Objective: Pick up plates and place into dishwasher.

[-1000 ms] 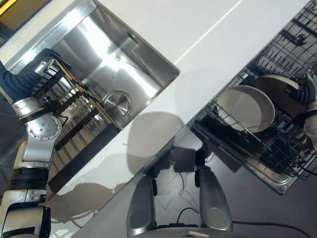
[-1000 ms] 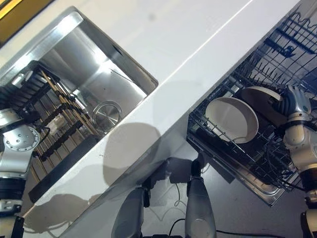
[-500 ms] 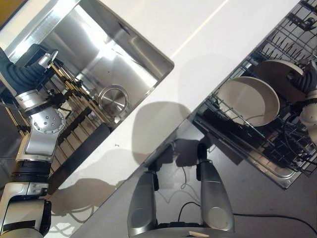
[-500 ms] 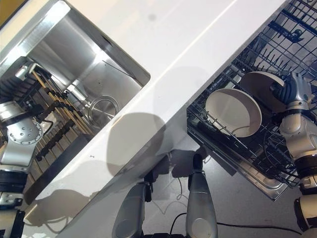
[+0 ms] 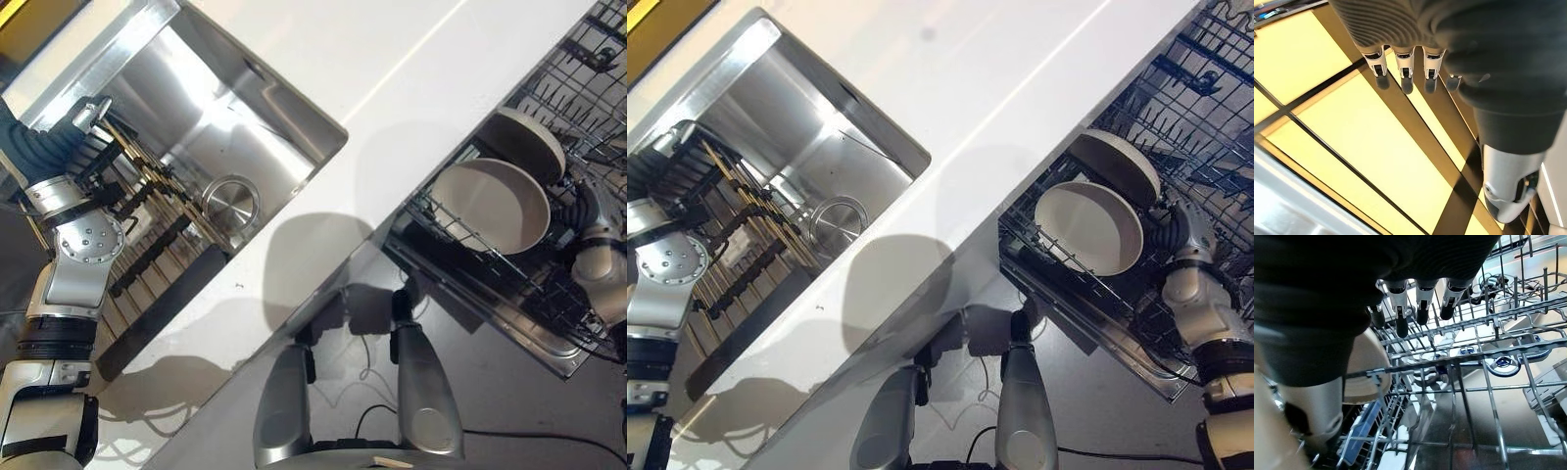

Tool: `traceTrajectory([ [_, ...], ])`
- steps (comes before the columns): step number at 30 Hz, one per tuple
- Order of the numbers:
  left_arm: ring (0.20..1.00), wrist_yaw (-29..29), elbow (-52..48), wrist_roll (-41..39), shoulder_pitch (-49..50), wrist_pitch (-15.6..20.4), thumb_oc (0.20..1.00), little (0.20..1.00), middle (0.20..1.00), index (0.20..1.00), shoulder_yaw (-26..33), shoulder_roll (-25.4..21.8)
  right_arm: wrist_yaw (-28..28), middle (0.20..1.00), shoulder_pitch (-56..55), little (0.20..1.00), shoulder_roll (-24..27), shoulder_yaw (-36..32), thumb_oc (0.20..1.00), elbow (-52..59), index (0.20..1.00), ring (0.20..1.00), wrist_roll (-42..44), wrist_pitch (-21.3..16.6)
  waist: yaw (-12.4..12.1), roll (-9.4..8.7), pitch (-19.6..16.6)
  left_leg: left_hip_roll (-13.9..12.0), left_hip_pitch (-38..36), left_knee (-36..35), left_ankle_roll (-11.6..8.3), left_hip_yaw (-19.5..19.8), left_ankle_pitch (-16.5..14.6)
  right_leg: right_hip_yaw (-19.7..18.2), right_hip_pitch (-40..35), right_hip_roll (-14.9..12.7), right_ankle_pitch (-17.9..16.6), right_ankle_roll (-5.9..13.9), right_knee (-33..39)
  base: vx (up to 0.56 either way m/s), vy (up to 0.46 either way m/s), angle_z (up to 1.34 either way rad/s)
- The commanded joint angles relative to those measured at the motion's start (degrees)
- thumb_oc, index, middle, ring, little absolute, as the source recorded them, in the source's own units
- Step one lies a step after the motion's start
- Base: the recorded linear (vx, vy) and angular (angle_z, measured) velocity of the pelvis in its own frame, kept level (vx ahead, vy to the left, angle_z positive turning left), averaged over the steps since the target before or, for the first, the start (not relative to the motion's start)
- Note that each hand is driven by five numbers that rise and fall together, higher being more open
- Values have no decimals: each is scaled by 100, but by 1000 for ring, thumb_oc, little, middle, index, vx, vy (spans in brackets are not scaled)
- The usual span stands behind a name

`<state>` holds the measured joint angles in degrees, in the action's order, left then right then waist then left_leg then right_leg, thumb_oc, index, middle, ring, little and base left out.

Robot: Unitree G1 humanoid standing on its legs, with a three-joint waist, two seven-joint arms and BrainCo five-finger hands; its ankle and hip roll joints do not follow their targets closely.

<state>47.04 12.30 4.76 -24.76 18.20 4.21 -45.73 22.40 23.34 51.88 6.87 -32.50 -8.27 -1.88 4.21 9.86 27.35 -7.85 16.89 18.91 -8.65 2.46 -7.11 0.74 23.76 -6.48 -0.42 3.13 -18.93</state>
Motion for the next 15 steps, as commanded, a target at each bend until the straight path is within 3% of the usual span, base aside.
traceTrajectory([
  [1, 1000, -34, -246, -5, 440, 256, 1000, 1000, 1000, 1000, 422, 89, 494, 1000, -307, 1000, -53, -612, 1000, 726, 1000, 1000, -34, 11, 210, -65, -606, -239, 151, -699, -3, -20, 880, -404, -643, -353, 875, 232, -16, 56, 122, -8],
  [15, 1000, -403, -605, 177, 1792, 560, 1000, 1000, 1000, 1000, 1073, 976, 953, 1000, -1877, 1000, -813, -2040, 1000, 2077, 1000, 1000, -199, 200, 597, -142, -1060, -7, -547, -399, 66, -538, 245, -752, -1287, -964, 401, 657, 705, 83, 176, -15],
])
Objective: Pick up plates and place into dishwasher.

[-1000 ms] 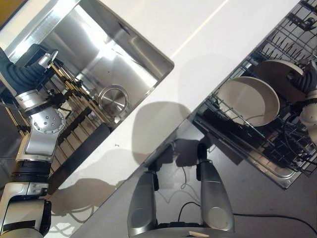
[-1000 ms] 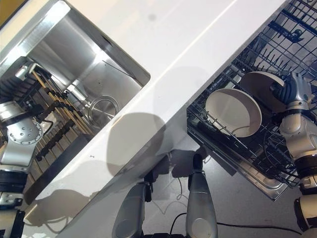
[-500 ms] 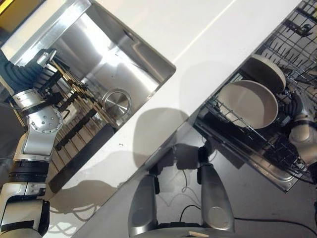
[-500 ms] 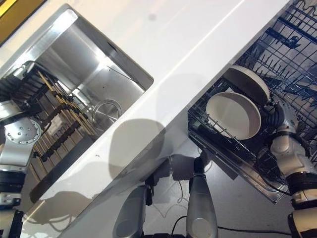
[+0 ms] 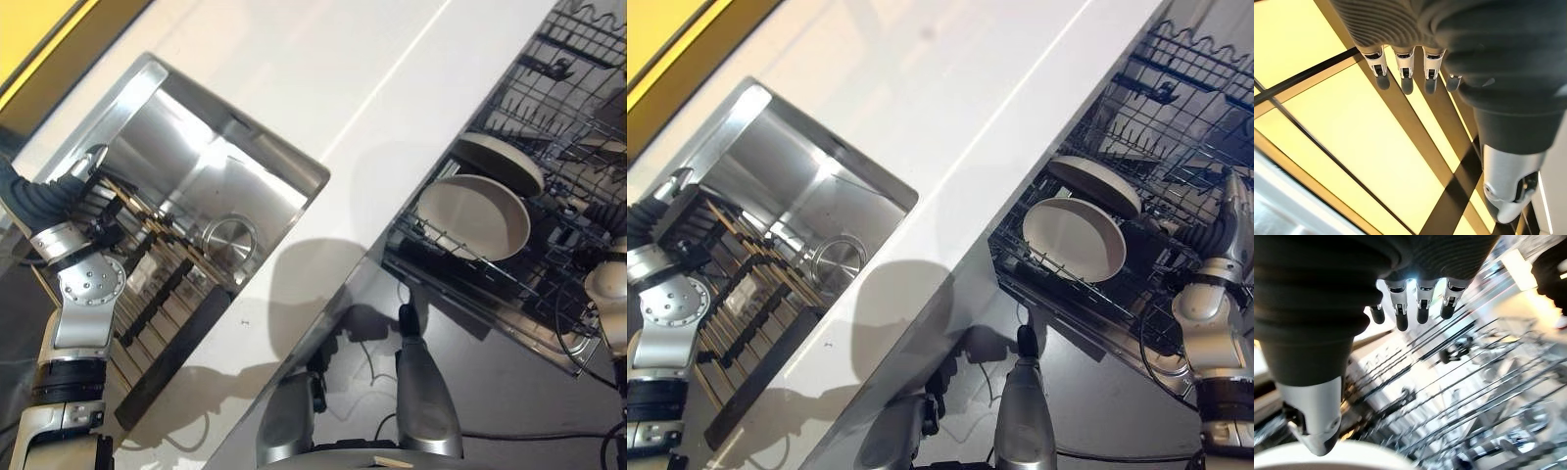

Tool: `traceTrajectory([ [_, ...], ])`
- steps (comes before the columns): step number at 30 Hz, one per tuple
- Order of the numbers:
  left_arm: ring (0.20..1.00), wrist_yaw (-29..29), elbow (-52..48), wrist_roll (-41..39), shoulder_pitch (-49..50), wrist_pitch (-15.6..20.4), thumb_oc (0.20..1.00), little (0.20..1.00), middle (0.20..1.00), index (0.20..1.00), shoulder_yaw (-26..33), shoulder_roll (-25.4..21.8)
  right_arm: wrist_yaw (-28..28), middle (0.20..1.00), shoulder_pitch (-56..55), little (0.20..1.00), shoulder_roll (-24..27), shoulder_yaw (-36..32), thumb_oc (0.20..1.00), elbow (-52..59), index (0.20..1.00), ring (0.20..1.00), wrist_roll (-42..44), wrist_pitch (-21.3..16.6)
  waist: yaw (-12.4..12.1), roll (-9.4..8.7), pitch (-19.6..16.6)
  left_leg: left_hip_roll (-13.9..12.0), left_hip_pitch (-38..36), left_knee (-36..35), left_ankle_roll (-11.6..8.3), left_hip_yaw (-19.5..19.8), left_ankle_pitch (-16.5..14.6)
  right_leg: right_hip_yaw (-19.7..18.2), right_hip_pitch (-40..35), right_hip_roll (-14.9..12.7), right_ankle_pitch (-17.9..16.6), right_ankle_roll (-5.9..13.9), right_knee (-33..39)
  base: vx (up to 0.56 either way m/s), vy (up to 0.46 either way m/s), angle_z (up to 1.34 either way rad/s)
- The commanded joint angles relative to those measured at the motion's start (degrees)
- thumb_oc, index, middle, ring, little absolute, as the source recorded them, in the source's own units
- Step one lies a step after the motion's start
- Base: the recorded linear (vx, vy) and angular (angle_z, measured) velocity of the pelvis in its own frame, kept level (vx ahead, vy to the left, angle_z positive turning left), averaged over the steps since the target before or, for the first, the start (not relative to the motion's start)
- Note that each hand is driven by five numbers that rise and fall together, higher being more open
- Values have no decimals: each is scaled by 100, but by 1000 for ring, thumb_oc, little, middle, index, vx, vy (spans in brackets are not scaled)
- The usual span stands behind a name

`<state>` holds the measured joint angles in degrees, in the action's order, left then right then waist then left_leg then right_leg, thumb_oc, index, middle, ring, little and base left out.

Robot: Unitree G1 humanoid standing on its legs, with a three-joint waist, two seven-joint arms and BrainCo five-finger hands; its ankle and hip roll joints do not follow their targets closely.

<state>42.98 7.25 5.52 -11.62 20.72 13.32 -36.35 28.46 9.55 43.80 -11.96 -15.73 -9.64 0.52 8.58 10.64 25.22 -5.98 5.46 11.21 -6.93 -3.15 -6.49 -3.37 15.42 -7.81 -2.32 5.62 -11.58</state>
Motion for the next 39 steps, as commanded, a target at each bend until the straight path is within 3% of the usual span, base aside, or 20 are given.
traceTrajectory([
  [1, 1000, 2, -109, 127, 500, 313, 1000, 1000, 1000, 1000, 155, 98, 447, 1000, -536, 1000, -61, -201, 1000, 437, 1000, 1000, 20, -63, 195, -203, -833, -160, 595, 464, -95, -23, 118, -381, -443, -893, 561, 442, -34, 36, 283, -10],
  [4, 1000, 64, -62, 141, 472, 309, 1000, 1000, 1000, 1000, 42, 200, 667, 1000, -517, 1000, -141, -249, 1000, 419, 1000, 1000, 230, -53, 288, -138, -767, -75, 631, 721, -67, -153, -48, -487, -356, -1084, 477, 526, -103, 15, 271, -14],
  [9, 1000, 212, 94, 63, 304, 255, 1000, 1000, 1000, 1000, -285, 298, 963, 1000, -283, 1000, -50, -189, 1000, 52, 1000, 1000, 439, -30, 412, 47, -592, 137, 694, 1081, -25, -517, -316, -534, -180, -1692, 89, 605, -155, 31, 301, -30],
  [11, 1000, 285, 130, 19, 237, 222, 1000, 1000, 1000, 1000, -377, 314, 1123, 1000, -180, 1000, -26, -176, 1000, -94, 1000, 1000, 509, -75, 426, 102, -516, 188, 718, 1146, 6, -706, -367, -437, -93, -1898, -50, 626, -142, -28, 244, -50],
  [14, 1000, 391, 221, -78, 260, 218, 1000, 1000, 1000, 1000, -430, 349, 1346, 1000, 149, 1000, -51, -60, 1000, -354, 1000, 1000, 506, -95, 321, 250, -388, 167, 788, 1214, 75, -1072, -370, -1, 175, -2211, -192, 622, -317, -53, 258, -41],
  [15, 1000, 415, 213, -122, 296, 210, 1000, 1000, 1000, 1000, -419, 346, 1403, 1000, 244, 1000, -61, -4, 1000, -375, 1000, 1000, 508, -50, 299, 318, -343, 144, 802, 1204, 117, -1153, -361, 36, 284, -2223, -164, 584, -488, -92, 251, -72],
  [17, 1000, 425, 148, -202, 277, 127, 1000, 1000, 1000, 1000, -416, 332, 1529, 1000, 409, 1000, -85, 155, 1000, -454, 1000, 1000, 617, 19, 264, 519, -203, 76, 924, 1291, 275, -1178, -391, -288, 669, -1909, 398, 408, -1659, -140, 236, -73],
  [19, 1000, 363, 80, -166, 192, 37, 1000, 1000, 1000, 1000, -397, 336, 1566, 1000, 334, 1000, -168, 208, 1000, -456, 1000, 1000, 759, -25, 199, 565, -186, 88, 1106, 1420, 401, -1093, -346, -255, 874, -1631, 938, 171, -2291, -126, 42, -42],
  [21, 1000, 299, -58, -146, 209, -78, 1000, 1000, 1000, 1000, -363, 257, 1487, 1000, 109, 1000, -316, 212, 1000, -470, 1000, 1000, 857, -196, 46, 381, -287, 142, 1373, 1788, 324, -970, -475, 178, 696, -1914, 846, 123, -1857, -40, -180, -30],
  [22, 1000, 289, -82, -129, 229, -76, 1000, 1000, 1000, 1000, -361, 249, 1495, 1000, 33, 1000, -344, 235, 1000, -456, 1000, 1000, 913, -252, 32, 362, -267, 163, 1406, 1832, 303, -899, -499, 171, 658, -1916, 839, 130, -1863, -60, -119, -50],
  [25, 1000, 400, -17, -31, 135, 88, 1000, 1000, 1000, 1000, -521, 256, 1393, 1000, 96, 1000, -274, 301, 1000, -428, 1000, 1000, 1084, -349, 7, 448, -70, 237, 1557, 1776, 259, -682, -360, 128, 910, -1787, 878, 105, -2117, -78, -14, -6],
  [30, 1000, 384, -104, -58, -13, -80, 1000, 1000, 1000, 1000, -783, 327, 1078, 1000, 682, 1000, 15, 531, 1000, -707, 1000, 1000, 1120, -256, 23, 686, 102, 325, 1558, 1760, 254, -547, -314, -76, 1210, -1704, 1115, 36, -2546, 50, 83, 4],
  [35, 1000, 360, -121, -155, -57, -130, 1000, 1000, 1000, 1000, -917, 384, 437, 1000, 1197, 1000, 244, 686, 1000, -993, 1000, 1000, 1566, -861, -64, 759, 156, 431, 1686, 1935, 227, -439, -398, -151, 1384, -1749, 1254, -17, -2782, 39, 43, 4],
  [39, 1000, 381, 25, -164, -130, -27, 1000, 1000, 1000, 1000, -1000, 406, 202, 1000, 1582, 1000, 272, 729, 1000, -1348, 1000, 1000, 2076, -1127, -120, 812, 126, 447, 1751, 1897, 217, -477, -330, -158, 1446, -1779, 1188, -35, -2752, 20, 25, 5],
])
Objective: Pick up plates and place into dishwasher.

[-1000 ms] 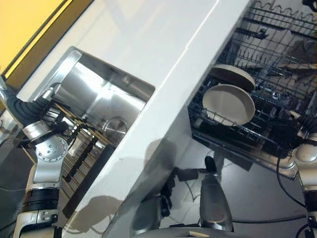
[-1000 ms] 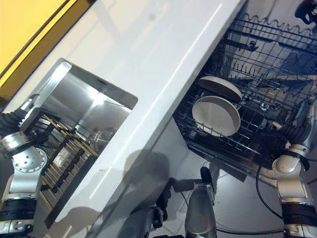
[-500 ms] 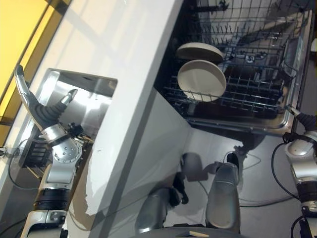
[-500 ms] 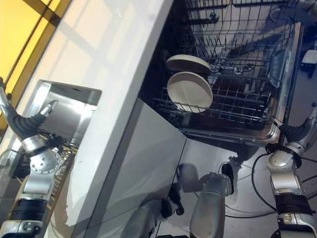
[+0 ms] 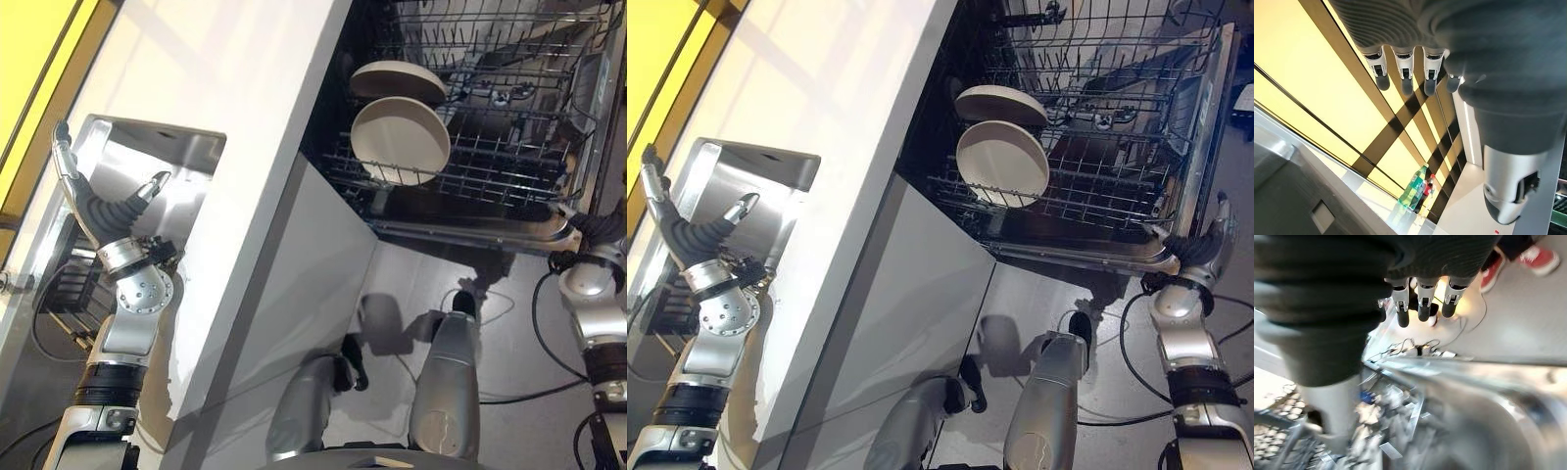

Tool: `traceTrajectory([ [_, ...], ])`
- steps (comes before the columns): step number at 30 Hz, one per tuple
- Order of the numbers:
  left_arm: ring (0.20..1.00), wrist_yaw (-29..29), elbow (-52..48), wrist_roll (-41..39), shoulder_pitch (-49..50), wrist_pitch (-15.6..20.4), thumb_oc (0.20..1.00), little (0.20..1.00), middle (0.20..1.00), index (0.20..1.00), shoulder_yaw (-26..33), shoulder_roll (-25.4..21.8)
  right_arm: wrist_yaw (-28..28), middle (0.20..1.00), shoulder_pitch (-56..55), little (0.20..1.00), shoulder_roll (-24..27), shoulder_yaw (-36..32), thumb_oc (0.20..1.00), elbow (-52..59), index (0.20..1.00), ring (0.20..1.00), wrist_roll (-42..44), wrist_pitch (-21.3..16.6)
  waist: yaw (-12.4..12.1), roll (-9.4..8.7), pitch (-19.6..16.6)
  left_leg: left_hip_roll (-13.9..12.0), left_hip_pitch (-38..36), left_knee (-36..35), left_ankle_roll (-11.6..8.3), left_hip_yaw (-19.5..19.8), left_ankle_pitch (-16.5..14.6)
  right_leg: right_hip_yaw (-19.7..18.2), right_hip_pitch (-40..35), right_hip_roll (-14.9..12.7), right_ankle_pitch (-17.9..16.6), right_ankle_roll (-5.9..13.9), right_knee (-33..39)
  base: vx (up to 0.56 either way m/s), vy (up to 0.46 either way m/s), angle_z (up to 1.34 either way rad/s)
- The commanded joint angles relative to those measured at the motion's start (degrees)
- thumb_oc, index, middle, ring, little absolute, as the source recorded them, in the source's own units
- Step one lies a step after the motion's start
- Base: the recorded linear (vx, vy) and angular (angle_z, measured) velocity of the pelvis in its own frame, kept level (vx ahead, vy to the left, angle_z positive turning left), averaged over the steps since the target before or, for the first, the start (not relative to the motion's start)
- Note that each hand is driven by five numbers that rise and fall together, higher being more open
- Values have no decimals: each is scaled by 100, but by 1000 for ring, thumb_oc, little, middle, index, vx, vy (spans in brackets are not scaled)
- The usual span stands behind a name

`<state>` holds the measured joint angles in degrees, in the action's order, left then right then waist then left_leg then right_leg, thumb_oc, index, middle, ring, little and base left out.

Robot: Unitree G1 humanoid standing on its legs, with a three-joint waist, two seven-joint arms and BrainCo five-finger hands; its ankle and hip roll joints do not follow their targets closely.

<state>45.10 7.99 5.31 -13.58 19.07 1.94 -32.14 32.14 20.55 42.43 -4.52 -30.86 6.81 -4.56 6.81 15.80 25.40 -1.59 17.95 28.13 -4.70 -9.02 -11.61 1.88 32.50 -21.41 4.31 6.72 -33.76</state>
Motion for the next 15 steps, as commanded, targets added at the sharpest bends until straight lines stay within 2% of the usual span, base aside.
traceTrajectory([
  [1, 1000, 184, -51, -136, 63, 135, 1000, 1000, 1000, 1000, 121, -15, -230, 1000, 542, 1000, 428, -8, 1000, 108, 1000, 1000, 571, -656, 50, 308, 103, 9, 513, 203, -4, 102, 185, -685, -246, -425, 524, -147, -540, 0, 0, 0],
  [5, 1000, 233, 20, -152, 82, 205, 1000, 1000, 1000, 1000, 42, -5, -717, 1000, 845, 1000, 403, -47, 1000, -205, 1000, 1000, 1380, -851, 29, 397, 105, 49, 622, 365, -14, 73, 89, -728, -113, -480, 628, -174, -736, 18, 26, 4],
  [7, 1000, 234, 40, -145, 118, 261, 1000, 1000, 1000, 1000, 48, 12, -905, 1000, 953, 1000, 342, -62, 1000, -284, 1000, 1000, 1548, -861, 20, 463, 95, 73, 655, 328, 0, 50, 147, -743, -59, -480, 559, -186, -706, 22, 48, 8],
  [15, 1000, 267, -72, -102, 151, 177, 1000, 1000, 1000, 1000, -90, 101, -1726, 1000, 1255, 1000, 264, 151, 1000, -676, 1000, 1000, 1913, -1105, -14, 631, 124, 186, 635, 413, 1, 80, 38, -862, 14, -560, 676, -200, -883, 55, 72, 3],
])
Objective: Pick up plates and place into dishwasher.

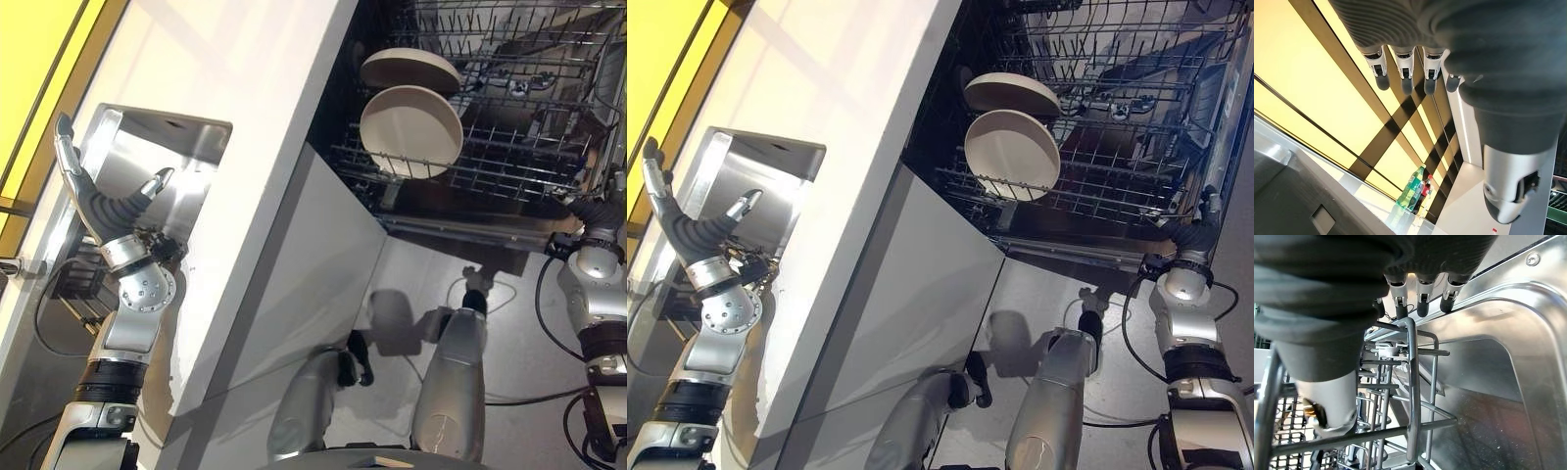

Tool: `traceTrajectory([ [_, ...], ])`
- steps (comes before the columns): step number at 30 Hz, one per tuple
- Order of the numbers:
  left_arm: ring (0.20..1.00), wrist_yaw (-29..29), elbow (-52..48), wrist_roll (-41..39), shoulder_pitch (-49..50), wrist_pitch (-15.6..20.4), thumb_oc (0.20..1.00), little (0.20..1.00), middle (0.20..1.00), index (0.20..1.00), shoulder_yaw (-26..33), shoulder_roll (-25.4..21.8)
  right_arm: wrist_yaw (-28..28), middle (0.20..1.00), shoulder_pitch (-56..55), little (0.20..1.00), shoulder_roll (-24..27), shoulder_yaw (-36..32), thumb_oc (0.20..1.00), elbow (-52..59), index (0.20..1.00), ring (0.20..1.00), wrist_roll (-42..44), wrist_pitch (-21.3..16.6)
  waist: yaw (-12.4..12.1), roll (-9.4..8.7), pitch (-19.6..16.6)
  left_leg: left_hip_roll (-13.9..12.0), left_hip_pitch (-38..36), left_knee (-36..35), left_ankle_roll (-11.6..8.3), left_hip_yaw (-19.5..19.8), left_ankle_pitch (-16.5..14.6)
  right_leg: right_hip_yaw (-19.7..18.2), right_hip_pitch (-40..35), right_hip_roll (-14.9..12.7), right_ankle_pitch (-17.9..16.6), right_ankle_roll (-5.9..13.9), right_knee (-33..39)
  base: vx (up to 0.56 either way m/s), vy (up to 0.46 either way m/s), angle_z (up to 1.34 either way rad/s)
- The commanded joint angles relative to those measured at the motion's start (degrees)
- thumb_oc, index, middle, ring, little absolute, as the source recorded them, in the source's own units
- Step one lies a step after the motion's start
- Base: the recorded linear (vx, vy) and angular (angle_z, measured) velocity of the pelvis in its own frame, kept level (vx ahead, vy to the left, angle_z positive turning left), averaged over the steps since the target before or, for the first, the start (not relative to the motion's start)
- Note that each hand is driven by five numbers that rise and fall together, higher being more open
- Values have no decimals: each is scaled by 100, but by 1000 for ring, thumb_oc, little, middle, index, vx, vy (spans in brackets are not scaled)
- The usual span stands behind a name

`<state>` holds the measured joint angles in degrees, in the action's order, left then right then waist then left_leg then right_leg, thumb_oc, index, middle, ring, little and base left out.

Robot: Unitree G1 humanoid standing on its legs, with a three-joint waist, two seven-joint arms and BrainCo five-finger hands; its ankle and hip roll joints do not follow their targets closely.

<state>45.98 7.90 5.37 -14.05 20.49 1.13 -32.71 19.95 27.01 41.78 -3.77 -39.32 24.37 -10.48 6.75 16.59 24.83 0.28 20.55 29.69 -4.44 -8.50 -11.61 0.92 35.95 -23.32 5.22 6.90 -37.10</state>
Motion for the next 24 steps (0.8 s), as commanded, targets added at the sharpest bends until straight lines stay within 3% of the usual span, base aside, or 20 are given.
traceTrajectory([
  [1, 1000, 180, -65, -104, 198, 25, 1000, 1000, 1000, 1000, -34, 172, -585, 1000, 652, 1000, 339, 111, 1000, 146, 1000, 1000, 159, -546, -16, 562, 175, 9, 359, 242, -22, 24, 40, -768, -348, -384, 586, -218, -536, 52, 99, -2],
  [12, 1000, 244, -129, -102, 95, -186, 1000, 1000, 1000, 1000, -256, 163, -560, 1000, 1076, 1000, 288, 413, 1000, 189, 1000, 1000, -22, -314, -193, 573, 103, 107, 343, 234, 8, -43, 19, -671, -471, -571, 523, -221, -485, 51, 63, 2],
  [24, 1000, 140, -173, -309, 311, -252, 1000, 1000, 1000, 1000, -158, 91, -428, 1000, 1317, 1000, 137, 612, 1000, 511, 1000, 1000, -609, -178, -577, 480, -72, 231, 252, 280, 41, -49, -80, -289, -922, -907, 337, -208, -186, 87, 50, 8],
])
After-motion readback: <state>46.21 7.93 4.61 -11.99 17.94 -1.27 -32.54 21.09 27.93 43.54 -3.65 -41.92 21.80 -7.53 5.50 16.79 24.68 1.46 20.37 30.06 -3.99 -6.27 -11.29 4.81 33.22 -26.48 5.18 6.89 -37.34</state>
